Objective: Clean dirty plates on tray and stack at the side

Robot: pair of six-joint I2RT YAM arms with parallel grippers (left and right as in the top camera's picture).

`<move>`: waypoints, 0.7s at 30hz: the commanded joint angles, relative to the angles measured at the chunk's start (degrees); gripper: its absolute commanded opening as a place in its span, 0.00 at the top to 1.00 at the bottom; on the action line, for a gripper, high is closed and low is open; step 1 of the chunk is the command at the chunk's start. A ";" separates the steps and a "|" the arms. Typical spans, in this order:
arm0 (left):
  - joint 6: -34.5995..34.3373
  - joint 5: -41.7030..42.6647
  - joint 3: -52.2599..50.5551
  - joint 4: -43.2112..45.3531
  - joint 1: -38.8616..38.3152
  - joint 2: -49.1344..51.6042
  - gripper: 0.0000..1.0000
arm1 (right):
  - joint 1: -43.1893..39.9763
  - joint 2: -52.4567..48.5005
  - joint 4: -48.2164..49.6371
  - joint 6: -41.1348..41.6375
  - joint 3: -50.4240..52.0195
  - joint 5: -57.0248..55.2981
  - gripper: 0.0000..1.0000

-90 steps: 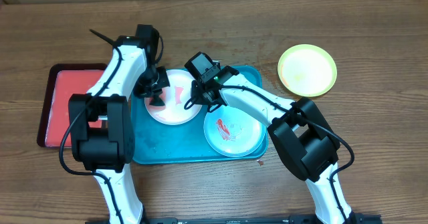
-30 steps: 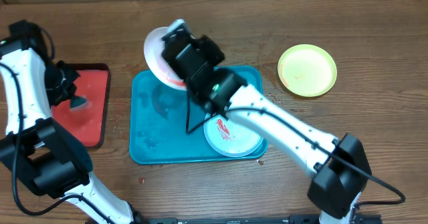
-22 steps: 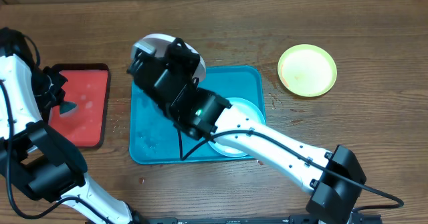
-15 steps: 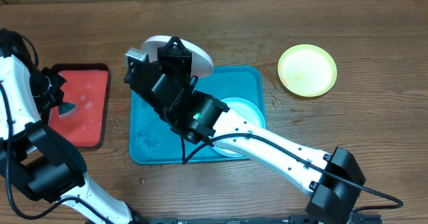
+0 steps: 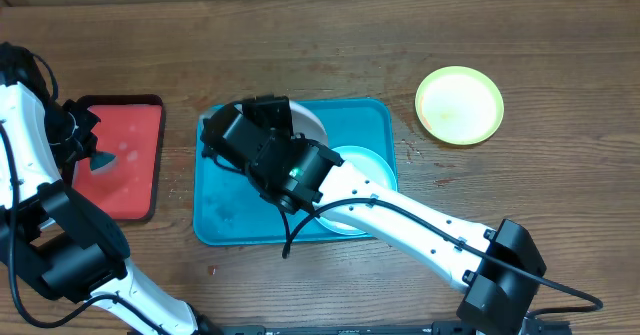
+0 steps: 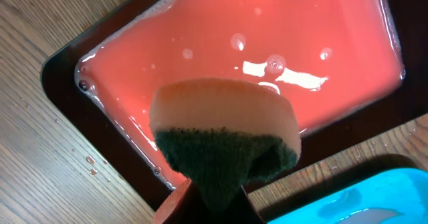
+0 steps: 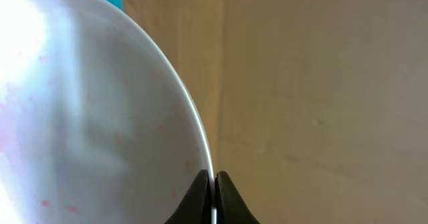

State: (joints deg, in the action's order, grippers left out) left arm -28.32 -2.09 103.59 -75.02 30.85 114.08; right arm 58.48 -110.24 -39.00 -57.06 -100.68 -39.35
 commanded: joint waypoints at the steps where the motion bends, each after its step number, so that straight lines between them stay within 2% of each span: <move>1: 1.11 0.85 0.61 0.02 0.09 -1.27 0.96 | -1.07 1.07 5.46 3.10 -0.96 -1.90 0.96; 3: 1.11 0.87 0.61 -0.09 0.09 -1.27 0.96 | -2.58 1.18 14.03 6.82 -0.96 -11.06 0.96; 5: 1.11 0.87 0.61 -0.17 0.09 -1.27 0.96 | -5.35 1.40 21.22 11.02 -0.96 -14.36 0.96; 8: 1.38 1.07 0.61 -0.20 0.09 -1.27 0.96 | -11.08 1.70 22.27 20.68 -0.96 -13.68 0.96; 10: 1.53 1.79 0.61 -0.17 0.09 -1.27 0.96 | -16.04 1.70 17.66 30.97 -0.96 -11.37 0.96; 13: 1.53 2.14 0.61 -0.07 0.09 -1.27 0.96 | -23.74 1.70 6.40 43.04 -0.96 0.39 0.96; 15: 1.53 2.14 0.61 0.07 0.09 -1.27 0.96 | -30.56 1.68 -0.70 50.40 -0.96 13.55 0.96; 18: 1.51 2.14 0.61 0.17 0.09 -1.27 0.96 | -41.97 1.68 -6.12 60.06 -0.92 33.18 0.96; 21: 1.51 2.14 0.61 0.22 0.09 -1.27 0.96 | -52.63 1.44 -9.53 66.27 -0.92 46.25 0.96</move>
State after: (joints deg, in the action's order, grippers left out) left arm -28.10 -0.56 103.59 -75.00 30.85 114.08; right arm 13.34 -110.10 -47.11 -4.21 -100.97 -14.22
